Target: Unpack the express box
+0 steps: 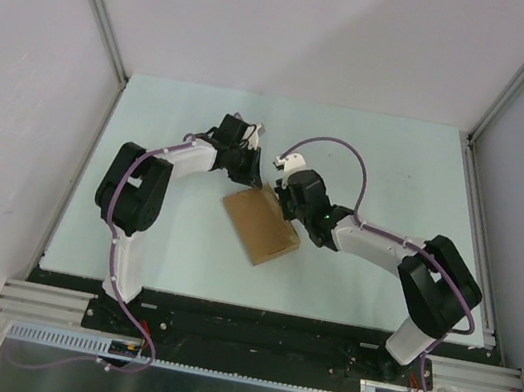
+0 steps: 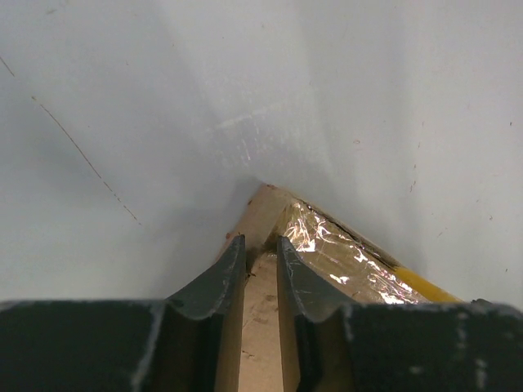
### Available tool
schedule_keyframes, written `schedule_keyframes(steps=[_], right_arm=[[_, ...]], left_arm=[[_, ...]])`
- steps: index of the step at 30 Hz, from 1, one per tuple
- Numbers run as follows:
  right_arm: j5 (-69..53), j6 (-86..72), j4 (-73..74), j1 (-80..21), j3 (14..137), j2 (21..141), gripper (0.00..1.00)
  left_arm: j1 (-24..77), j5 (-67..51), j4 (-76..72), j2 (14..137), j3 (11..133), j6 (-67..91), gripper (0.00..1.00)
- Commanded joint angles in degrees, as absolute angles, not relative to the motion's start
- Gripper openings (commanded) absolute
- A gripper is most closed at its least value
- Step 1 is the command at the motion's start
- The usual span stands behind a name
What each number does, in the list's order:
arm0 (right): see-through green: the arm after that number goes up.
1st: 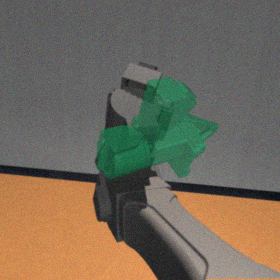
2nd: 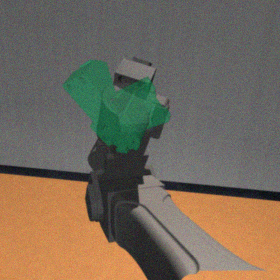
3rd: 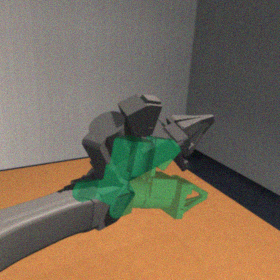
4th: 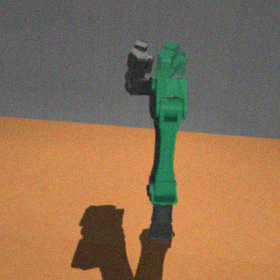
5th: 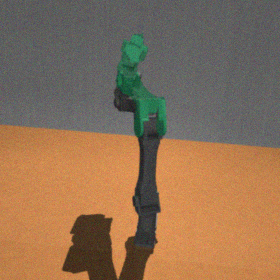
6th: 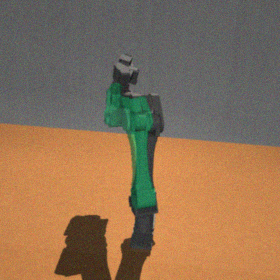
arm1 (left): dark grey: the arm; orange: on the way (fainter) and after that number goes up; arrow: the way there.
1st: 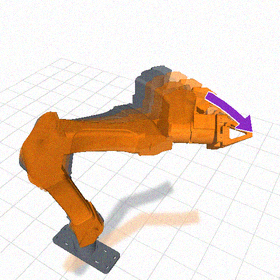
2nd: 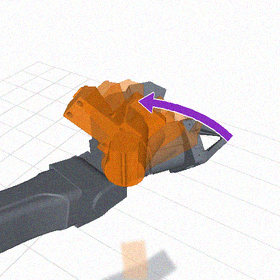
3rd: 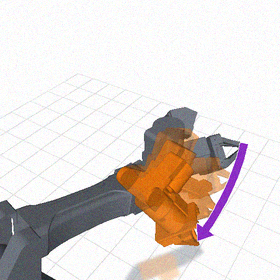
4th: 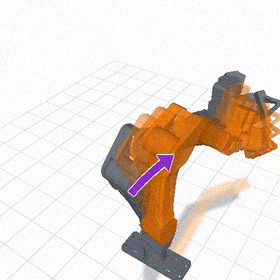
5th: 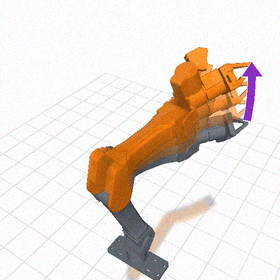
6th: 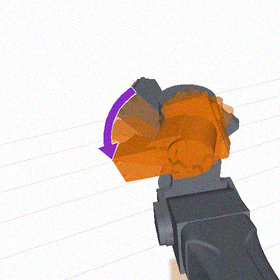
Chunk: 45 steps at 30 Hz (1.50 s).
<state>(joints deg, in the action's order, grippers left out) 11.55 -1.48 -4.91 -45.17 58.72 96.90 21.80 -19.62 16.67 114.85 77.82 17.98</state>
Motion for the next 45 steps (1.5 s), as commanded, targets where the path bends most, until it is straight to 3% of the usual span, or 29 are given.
schedule_keyframes(steps=[1, 45], right_arm=[[12.2, -1.7, -1.8, -45.4, 56.8, 92.8, 0.00], [9.6, -10.5, 15.2, -46.3, 45.6, 74.9, 0.00]], left_arm=[[21.8, -13.3, 20.6, 118.1, 77.3, 16.7, 0.23], [21.8, -11.9, 20.6, 118.5, 77.4, 17.2, 0.21]])
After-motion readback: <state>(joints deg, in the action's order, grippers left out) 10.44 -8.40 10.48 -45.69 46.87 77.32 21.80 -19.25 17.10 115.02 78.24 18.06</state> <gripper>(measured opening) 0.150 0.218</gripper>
